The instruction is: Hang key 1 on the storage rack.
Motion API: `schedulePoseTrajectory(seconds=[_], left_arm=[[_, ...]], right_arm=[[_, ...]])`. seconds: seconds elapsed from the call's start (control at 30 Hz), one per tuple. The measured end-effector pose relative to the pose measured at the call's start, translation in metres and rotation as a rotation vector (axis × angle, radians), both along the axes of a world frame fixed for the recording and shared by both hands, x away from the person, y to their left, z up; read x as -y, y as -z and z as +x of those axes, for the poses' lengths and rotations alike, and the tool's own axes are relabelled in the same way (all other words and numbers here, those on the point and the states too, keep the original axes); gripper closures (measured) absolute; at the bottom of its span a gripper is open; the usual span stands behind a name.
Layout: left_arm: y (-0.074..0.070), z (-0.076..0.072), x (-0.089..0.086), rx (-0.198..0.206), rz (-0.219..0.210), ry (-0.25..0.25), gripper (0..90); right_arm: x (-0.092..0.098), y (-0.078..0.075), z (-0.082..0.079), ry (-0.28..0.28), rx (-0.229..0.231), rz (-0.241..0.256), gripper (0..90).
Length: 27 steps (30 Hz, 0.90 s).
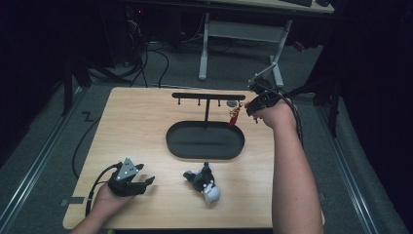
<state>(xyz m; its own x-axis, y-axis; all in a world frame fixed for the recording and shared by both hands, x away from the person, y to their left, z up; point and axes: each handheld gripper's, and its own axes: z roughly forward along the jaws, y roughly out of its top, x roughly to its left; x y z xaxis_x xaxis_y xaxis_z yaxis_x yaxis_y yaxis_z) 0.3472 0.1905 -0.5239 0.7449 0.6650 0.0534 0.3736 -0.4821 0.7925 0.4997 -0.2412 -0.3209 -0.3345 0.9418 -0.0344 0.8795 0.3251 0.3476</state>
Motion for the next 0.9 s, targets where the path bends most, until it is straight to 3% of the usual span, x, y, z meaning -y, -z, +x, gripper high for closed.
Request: schedulePoseTrajectory(seconds=[0.4,0.8,0.9], left_arm=[[0.0,0.0,0.0,-0.003,0.002,-0.001,35.9],[0.0,0.0,0.0,-0.005,0.005,0.0,36.0],[0.0,0.0,0.0,-0.003,0.004,-0.001,36.0]], right_arm=[[0.006,0.04,0.002,0.008,-0.029,0.052,66.3],[0.002,0.061,0.008,0.036,-0.017,0.082,65.6],[0.001,0.061,0.007,0.036,-0.011,0.079,60.8]])
